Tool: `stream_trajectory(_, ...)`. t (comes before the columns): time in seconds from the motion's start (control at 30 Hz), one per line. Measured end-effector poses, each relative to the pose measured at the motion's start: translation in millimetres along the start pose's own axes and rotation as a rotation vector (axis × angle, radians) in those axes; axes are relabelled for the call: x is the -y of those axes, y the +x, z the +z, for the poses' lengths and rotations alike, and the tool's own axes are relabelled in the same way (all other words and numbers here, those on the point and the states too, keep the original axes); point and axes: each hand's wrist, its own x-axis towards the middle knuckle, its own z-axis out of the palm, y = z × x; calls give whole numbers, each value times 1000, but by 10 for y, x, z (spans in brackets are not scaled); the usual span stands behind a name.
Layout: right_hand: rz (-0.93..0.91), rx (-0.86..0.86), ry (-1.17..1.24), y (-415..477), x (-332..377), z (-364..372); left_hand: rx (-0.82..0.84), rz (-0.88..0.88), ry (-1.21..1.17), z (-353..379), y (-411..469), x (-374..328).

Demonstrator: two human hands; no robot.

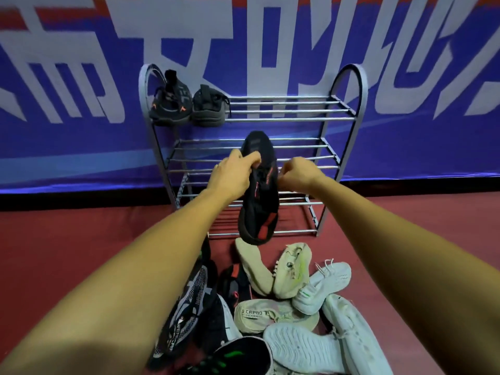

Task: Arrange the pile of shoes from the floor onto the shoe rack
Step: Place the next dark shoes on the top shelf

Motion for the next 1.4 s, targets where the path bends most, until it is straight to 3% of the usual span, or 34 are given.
stream_trajectory(0.07,56,52,57,-23,-120,-5,-48,-15,-84,-90,14,23)
stream_trajectory(0.17,55,344,291,-133,-197,40,-86,-31,-144,-205,43,24)
stream_trajectory(0.23,58,435,436,-168,-210,105,-100,-50,-175,-263,59,1)
stream_trajectory(0.37,37,326,654,-97,-142,193,-136,-136,-264,-318,138,10)
stream_trajectory(0.5,29,208,861,52,-59,109,-240,-303,-712,-345,185,143)
stream_trajectory(0.57,49,164,921,113,-18,55,-152,-410,-943,-361,173,209)
stream_trajectory(0.7,43,99,957,186,70,37,245,-444,-1134,-350,116,294)
stream_trajectory(0.9,3,-16,1008,312,212,3,327,-424,-1222,-379,170,386)
stream_trajectory(1.1,-103,-41,1117,480,260,8,56,-513,-1375,-351,340,259)
stream_trajectory(1.23,-70,-125,1018,495,216,2,-85,-623,-1458,-322,446,237)
stream_trajectory(1.33,-133,-26,981,465,137,-10,-146,-739,-1482,-282,483,278)
stream_trajectory(1.4,-205,-7,828,454,120,-2,-151,-749,-1514,-257,518,292)
